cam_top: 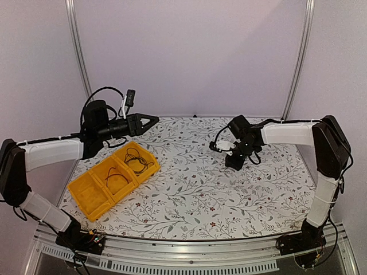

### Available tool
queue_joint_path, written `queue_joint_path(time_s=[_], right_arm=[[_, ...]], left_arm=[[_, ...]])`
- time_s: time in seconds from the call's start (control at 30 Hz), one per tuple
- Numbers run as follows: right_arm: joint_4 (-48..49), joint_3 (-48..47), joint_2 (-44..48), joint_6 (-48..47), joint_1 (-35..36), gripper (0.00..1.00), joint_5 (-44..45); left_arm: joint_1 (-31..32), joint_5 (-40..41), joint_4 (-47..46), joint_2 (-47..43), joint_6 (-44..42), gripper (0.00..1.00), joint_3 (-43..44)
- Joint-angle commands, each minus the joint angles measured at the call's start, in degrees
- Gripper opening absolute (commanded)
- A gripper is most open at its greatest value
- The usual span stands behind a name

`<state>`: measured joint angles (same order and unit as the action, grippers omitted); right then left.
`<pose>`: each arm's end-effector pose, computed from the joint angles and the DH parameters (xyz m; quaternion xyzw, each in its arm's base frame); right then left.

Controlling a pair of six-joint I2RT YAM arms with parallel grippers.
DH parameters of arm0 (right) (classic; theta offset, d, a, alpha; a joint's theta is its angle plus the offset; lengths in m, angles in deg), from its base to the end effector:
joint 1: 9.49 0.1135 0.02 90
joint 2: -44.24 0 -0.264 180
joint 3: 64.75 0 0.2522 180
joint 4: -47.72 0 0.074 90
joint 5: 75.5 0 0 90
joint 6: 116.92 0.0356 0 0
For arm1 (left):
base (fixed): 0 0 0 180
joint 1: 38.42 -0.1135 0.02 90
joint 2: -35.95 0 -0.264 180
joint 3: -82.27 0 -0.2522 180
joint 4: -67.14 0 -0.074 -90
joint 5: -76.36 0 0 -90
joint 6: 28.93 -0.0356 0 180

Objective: Untangle the cables

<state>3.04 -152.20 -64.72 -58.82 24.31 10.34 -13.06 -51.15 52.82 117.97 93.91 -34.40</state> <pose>0.3182 0.2161 0.1705 -0.5367 0.8174 0.0389 0.2055 0.2837 -0.1584 0.2863 0.1727 0.7074 -0.5191 0.4476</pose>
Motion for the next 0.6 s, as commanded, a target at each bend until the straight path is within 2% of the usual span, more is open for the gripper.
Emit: queue_joint_path(time_s=[0.0, 0.1, 0.27, 0.43, 0.57], right_arm=[[-4.83, -2.21, 8.21, 1.14, 0.38, 0.0, -6.09], [-7.74, -2.65, 13.05, 0.97, 0.33, 0.0, -11.29], [-13.24, -3.31, 18.98, -0.87, 0.05, 0.0, -19.73], [-15.74, -2.0, 25.54, -2.48, -0.31, 0.0, -27.75], [-17.26, -2.35, 29.35, -3.23, -0.32, 0.0, -33.48]], left_arm=[[1.49, 2.7, 1.98, -2.26, -6.01, 0.55, 1.16], [4.83, 5.76, 4.25, -3.41, -12.98, 0.55, 1.4], [14.2, 15.59, 6.46, -5.64, -27.54, 0.6, -0.46], [23.59, 22.02, 0.96, -5.22, -32.65, 0.62, -3.4], [31.81, 29.24, -4.09, 0.0, -36.08, 0.64, -2.86]])
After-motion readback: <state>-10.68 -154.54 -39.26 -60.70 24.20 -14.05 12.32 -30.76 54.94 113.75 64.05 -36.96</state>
